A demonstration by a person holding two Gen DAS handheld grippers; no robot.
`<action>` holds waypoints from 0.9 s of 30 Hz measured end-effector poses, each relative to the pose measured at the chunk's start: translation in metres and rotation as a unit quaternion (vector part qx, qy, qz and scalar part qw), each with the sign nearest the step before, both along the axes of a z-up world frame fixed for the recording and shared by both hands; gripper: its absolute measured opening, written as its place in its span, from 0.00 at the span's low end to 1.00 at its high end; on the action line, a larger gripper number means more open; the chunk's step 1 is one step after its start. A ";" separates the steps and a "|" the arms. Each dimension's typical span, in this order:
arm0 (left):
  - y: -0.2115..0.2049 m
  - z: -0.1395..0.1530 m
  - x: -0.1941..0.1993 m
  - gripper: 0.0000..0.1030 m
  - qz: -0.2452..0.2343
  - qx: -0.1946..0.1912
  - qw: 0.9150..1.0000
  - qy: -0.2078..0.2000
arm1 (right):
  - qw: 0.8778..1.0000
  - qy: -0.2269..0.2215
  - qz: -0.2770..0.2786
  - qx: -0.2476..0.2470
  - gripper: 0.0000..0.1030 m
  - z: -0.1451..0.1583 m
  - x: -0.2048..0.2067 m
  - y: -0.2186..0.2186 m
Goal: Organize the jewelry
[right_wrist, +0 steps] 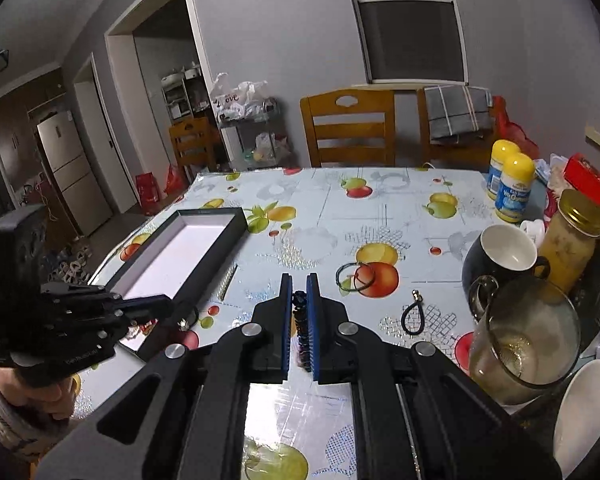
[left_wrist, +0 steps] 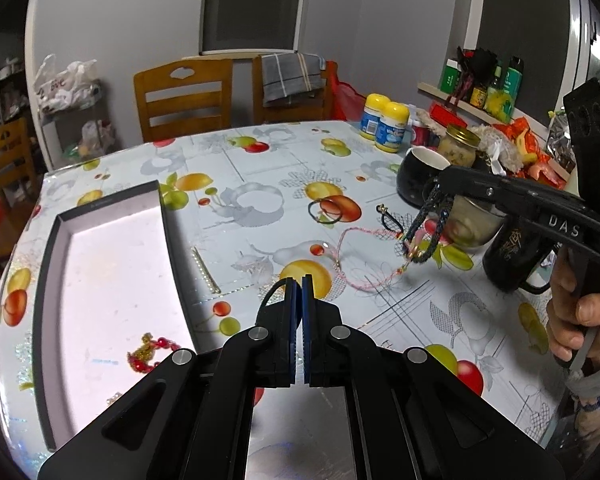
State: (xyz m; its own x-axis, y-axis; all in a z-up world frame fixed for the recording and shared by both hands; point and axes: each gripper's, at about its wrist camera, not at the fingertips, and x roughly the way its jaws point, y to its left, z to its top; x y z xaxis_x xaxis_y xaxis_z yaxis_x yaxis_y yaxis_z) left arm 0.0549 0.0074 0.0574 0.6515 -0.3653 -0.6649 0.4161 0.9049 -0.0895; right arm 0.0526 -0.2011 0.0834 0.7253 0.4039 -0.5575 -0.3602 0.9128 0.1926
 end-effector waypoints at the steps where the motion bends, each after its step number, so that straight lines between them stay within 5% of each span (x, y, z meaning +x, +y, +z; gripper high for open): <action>1: 0.000 0.001 -0.001 0.02 0.000 -0.001 1.000 -0.001 | 1.000 0.009 0.000 -0.009 0.07 -0.006 0.002 0.002; 11: 0.007 0.001 -0.010 0.02 0.003 0.004 1.000 -0.005 | 0.996 0.066 -0.029 -0.045 0.07 -0.066 -0.003 0.000; 19: 0.014 0.001 -0.012 0.02 0.009 0.003 1.000 -0.009 | 0.996 0.054 -0.048 -0.056 0.07 -0.061 -0.042 -0.012; 22: 0.013 0.002 -0.012 0.02 0.008 -0.001 1.000 -0.009 | 0.991 0.075 -0.051 -0.098 0.22 -0.065 -0.044 -0.009; 27: 0.010 0.001 -0.017 0.02 0.000 -0.002 1.000 -0.010 | 0.991 0.082 -0.044 -0.096 0.24 -0.074 -0.045 -0.010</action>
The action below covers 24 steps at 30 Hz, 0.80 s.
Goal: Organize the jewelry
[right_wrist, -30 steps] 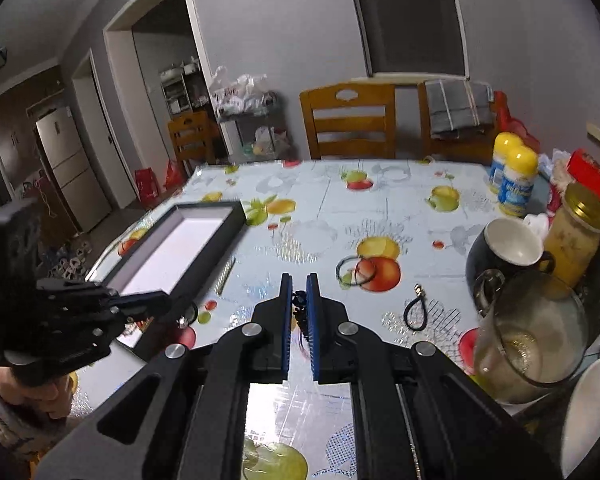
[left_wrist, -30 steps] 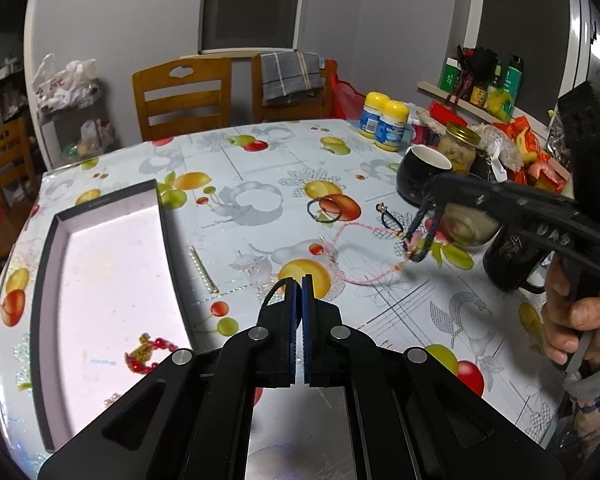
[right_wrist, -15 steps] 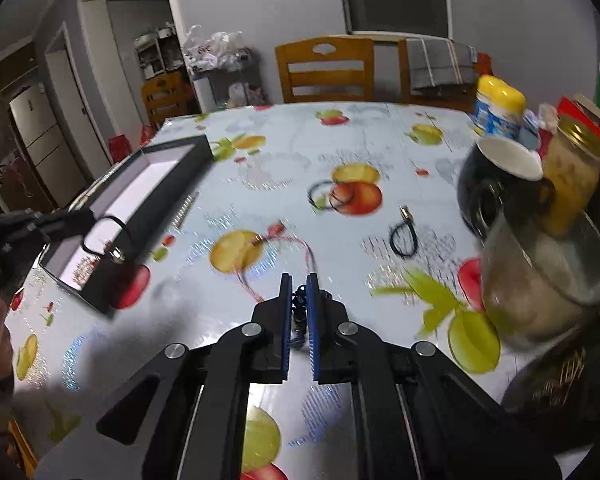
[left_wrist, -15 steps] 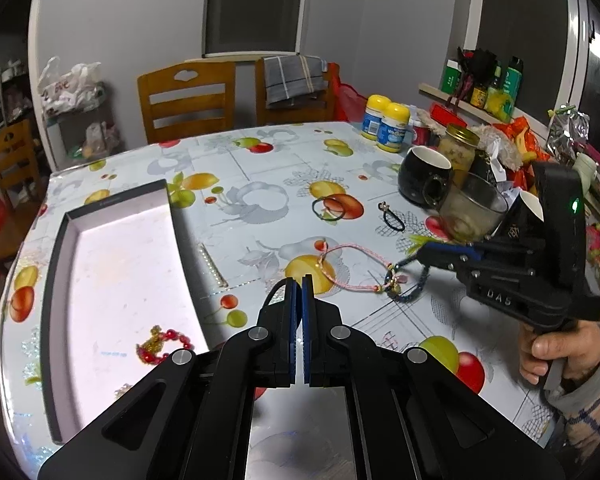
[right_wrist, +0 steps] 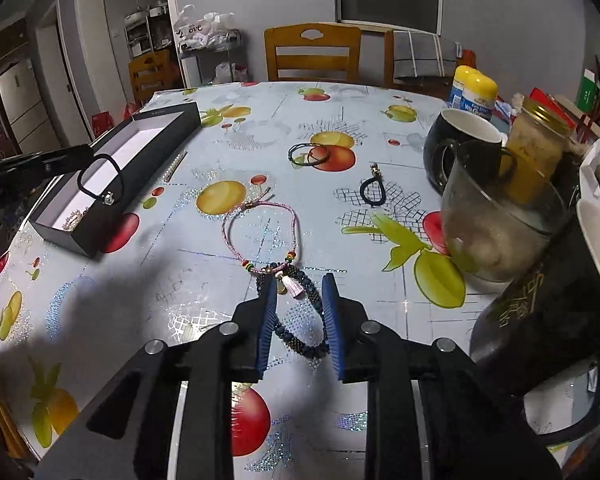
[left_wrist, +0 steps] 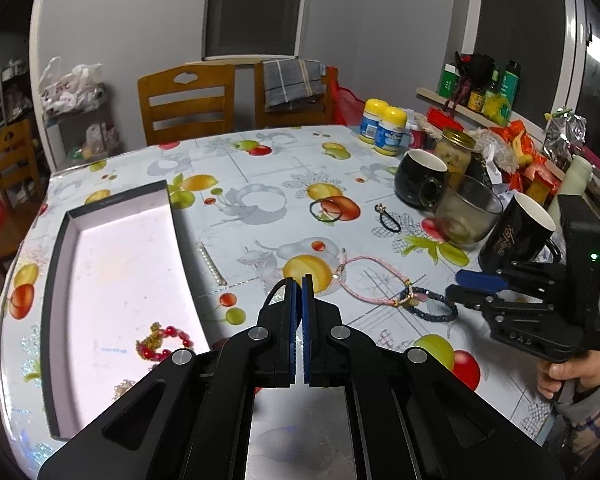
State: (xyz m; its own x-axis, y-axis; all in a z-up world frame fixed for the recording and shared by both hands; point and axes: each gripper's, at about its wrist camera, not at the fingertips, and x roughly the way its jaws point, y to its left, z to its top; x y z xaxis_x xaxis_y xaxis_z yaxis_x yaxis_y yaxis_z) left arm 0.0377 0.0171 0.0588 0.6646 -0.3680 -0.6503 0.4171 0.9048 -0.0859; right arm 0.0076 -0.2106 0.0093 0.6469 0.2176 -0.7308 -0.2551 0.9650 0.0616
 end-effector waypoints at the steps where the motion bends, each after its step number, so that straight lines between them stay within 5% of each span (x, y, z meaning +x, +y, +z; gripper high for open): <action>1: 0.000 0.000 -0.001 0.02 -0.001 0.001 1.000 0.000 | 1.000 0.002 0.009 0.007 0.32 0.000 0.001 0.002; 3: 0.000 0.000 -0.002 0.02 0.000 0.001 1.000 0.000 | 0.999 -0.002 0.033 0.010 0.43 0.001 0.002 0.012; 11: 0.008 0.002 -0.004 0.02 0.007 0.000 1.000 -0.002 | 0.993 0.012 0.102 -0.067 0.44 -0.010 0.032 0.064; 17: 0.016 0.002 -0.002 0.02 0.015 -0.002 1.000 -0.001 | 0.990 0.045 0.110 -0.078 0.29 -0.028 0.056 0.068; 19: 0.019 0.002 -0.001 0.02 0.017 -0.003 1.000 0.000 | 0.990 0.049 0.109 -0.071 0.05 -0.029 0.058 0.066; 24: 0.023 0.003 0.001 0.02 0.019 -0.006 1.000 -0.001 | 0.992 0.028 0.105 -0.058 0.02 -0.021 0.052 0.065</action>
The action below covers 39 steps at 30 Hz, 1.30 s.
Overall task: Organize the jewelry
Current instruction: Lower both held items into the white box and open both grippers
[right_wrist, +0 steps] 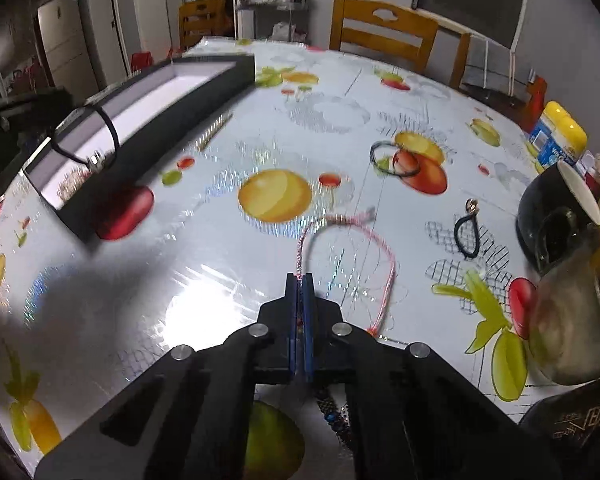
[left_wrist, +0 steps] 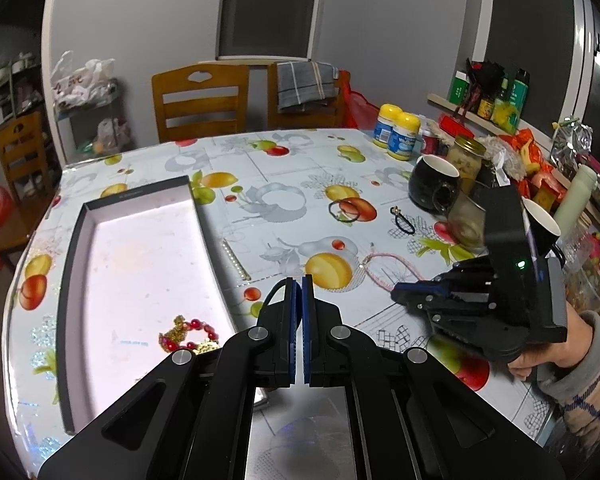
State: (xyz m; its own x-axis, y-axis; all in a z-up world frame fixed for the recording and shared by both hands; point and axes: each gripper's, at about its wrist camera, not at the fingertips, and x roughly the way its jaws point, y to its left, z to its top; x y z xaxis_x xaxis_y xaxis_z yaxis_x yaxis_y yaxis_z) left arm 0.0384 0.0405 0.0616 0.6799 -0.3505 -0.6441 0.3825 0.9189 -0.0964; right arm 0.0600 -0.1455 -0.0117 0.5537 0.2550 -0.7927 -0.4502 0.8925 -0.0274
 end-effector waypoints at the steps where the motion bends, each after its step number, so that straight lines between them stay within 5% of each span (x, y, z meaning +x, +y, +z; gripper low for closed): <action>1: 0.000 0.000 0.000 0.02 0.000 0.000 1.000 0.000 | 1.000 -0.008 -0.005 0.008 0.02 0.006 -0.001 -0.001; 9: 0.009 0.006 0.001 0.02 0.006 -0.005 1.000 -0.007 | 0.995 -0.064 0.007 0.079 0.02 0.076 -0.006 0.009; 16: 0.038 0.009 0.002 0.02 0.031 -0.007 0.999 -0.008 | 0.986 -0.070 0.053 0.142 0.02 0.116 0.001 0.047; 28: 0.112 0.001 0.019 0.02 0.063 -0.055 0.996 0.029 | 0.976 -0.040 0.113 0.184 0.02 0.123 0.019 0.123; 39: 0.129 -0.023 0.037 0.02 0.091 -0.018 0.995 0.046 | 0.976 0.022 0.125 0.176 0.02 0.081 0.055 0.178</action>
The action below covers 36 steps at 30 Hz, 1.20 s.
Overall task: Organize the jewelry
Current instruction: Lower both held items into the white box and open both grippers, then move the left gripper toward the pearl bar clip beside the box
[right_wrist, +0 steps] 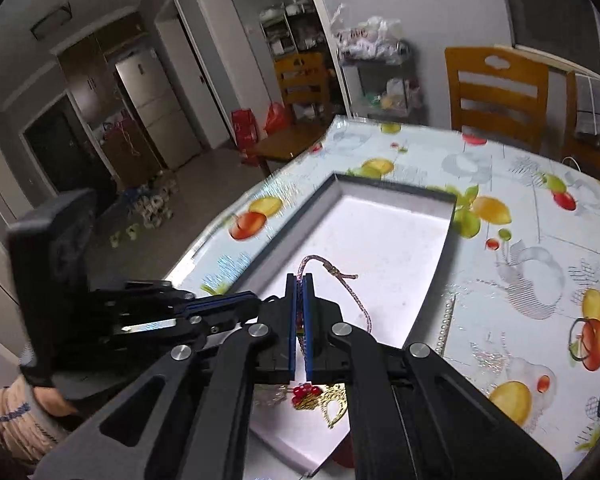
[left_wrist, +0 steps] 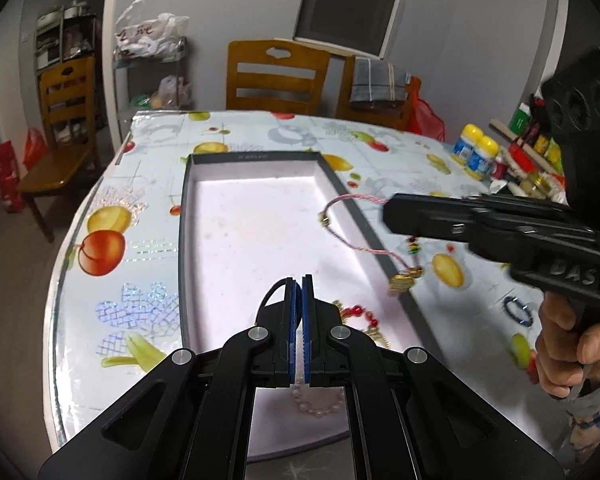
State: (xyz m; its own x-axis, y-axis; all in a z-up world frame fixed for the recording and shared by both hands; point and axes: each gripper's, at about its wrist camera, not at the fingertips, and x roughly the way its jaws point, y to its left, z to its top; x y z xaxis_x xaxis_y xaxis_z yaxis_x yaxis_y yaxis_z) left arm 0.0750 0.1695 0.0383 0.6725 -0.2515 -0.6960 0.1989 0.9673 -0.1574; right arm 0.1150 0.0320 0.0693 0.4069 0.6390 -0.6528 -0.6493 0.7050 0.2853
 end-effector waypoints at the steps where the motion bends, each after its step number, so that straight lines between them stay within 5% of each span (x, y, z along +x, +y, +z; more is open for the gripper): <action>1: -0.001 -0.003 0.001 0.03 0.000 0.004 1.000 0.002 | 1.000 0.005 0.000 -0.008 0.02 -0.007 0.003 0.004; 14: 0.007 -0.029 0.013 0.03 0.010 0.001 1.000 0.030 | 0.998 0.029 -0.012 -0.055 0.03 -0.049 0.018 0.003; 22: 0.003 -0.019 0.006 0.42 0.010 0.000 1.000 0.014 | 0.999 0.007 -0.022 -0.043 0.17 -0.034 0.008 -0.017; 36: -0.067 -0.004 -0.007 0.49 -0.038 0.008 0.999 -0.008 | 0.991 -0.023 -0.122 -0.049 0.31 -0.022 -0.009 -0.133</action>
